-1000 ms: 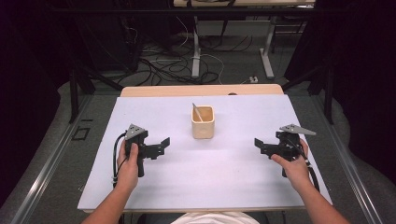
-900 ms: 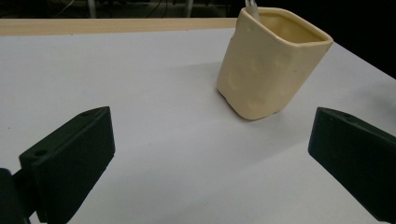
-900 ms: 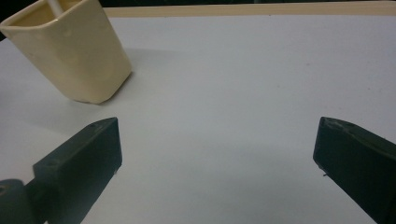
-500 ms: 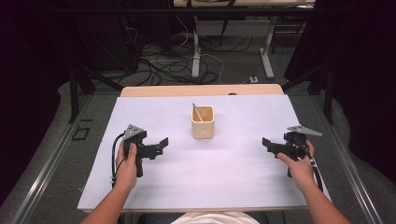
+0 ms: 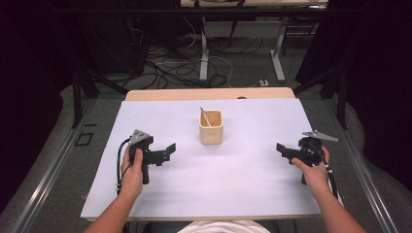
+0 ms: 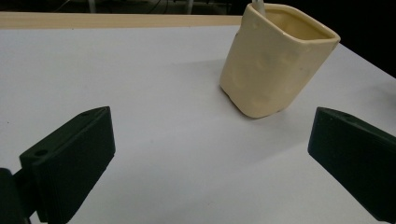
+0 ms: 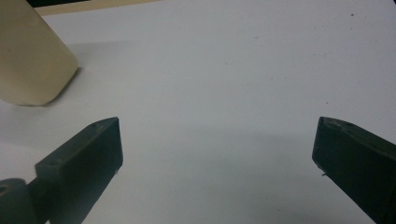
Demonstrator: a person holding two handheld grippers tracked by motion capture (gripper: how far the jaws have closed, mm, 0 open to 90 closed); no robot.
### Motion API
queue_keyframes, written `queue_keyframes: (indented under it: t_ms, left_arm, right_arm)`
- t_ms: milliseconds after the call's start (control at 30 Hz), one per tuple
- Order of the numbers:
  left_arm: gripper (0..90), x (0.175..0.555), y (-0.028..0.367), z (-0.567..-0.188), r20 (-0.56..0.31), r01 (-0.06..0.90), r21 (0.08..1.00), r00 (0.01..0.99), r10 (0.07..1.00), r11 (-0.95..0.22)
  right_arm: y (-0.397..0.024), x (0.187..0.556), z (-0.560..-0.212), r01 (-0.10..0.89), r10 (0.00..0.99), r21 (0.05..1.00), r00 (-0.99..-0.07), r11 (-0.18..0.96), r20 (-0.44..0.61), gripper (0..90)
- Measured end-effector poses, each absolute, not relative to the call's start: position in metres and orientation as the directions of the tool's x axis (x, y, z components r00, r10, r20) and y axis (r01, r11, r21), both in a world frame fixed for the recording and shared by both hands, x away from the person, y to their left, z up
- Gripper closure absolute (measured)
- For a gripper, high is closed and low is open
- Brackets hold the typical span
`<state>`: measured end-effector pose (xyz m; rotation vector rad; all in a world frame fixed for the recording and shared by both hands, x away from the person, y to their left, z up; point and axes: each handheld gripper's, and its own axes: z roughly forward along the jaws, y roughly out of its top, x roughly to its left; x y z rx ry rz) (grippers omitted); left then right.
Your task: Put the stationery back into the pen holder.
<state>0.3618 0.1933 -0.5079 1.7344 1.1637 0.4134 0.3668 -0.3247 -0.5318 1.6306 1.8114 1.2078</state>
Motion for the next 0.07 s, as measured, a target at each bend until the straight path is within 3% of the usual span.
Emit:
queue_keyframes:
  t_ms: [67]
  left_arm:
    - [0.4, 0.3618, 0.1932, -0.5078, -0.221, 0.515, 0.854, 0.485, 0.846, -0.073]
  right_arm:
    - [-0.3248, 0.3668, -0.5317, 0.579, 0.946, 0.813, -0.230, -0.056, 0.229, 1.5]
